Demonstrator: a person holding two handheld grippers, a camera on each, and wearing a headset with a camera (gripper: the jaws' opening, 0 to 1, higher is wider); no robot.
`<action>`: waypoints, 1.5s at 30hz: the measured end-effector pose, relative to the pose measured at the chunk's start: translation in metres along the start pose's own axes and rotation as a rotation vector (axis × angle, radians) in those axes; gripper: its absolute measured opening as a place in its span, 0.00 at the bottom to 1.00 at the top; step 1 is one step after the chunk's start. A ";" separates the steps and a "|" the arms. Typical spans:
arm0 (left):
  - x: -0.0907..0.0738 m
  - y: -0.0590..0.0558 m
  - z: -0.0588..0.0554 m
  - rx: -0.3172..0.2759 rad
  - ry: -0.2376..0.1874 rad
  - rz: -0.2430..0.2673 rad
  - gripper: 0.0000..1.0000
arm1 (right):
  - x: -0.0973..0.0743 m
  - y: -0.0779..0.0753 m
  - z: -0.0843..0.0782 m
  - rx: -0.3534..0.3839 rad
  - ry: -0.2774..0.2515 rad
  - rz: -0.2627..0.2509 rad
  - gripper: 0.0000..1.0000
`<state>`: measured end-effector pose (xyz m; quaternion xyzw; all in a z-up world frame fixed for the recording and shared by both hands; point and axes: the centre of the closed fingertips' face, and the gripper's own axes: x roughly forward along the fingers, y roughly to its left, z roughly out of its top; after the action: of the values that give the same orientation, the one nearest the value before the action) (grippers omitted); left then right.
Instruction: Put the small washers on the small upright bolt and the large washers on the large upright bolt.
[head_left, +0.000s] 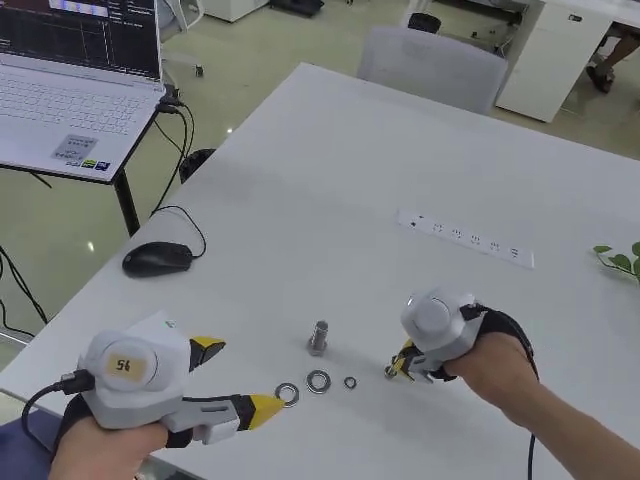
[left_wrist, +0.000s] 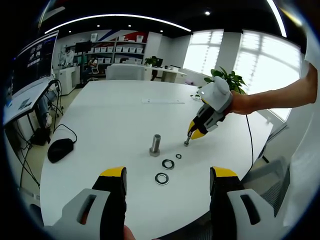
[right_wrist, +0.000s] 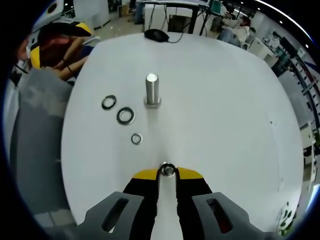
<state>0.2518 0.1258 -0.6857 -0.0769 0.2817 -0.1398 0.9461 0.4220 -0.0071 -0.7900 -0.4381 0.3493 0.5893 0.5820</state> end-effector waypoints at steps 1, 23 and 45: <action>0.000 0.001 0.000 0.000 0.000 0.001 0.67 | 0.002 0.000 -0.001 0.000 0.005 0.001 0.13; 0.001 0.003 0.003 0.006 0.001 0.001 0.67 | 0.017 0.002 -0.009 0.052 -0.005 0.017 0.15; -0.003 0.000 0.004 0.014 -0.006 0.005 0.67 | -0.019 0.015 -0.041 0.165 -0.063 -0.017 0.20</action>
<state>0.2520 0.1273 -0.6812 -0.0701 0.2783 -0.1392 0.9478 0.4108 -0.0527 -0.7892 -0.3728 0.3743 0.5671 0.6320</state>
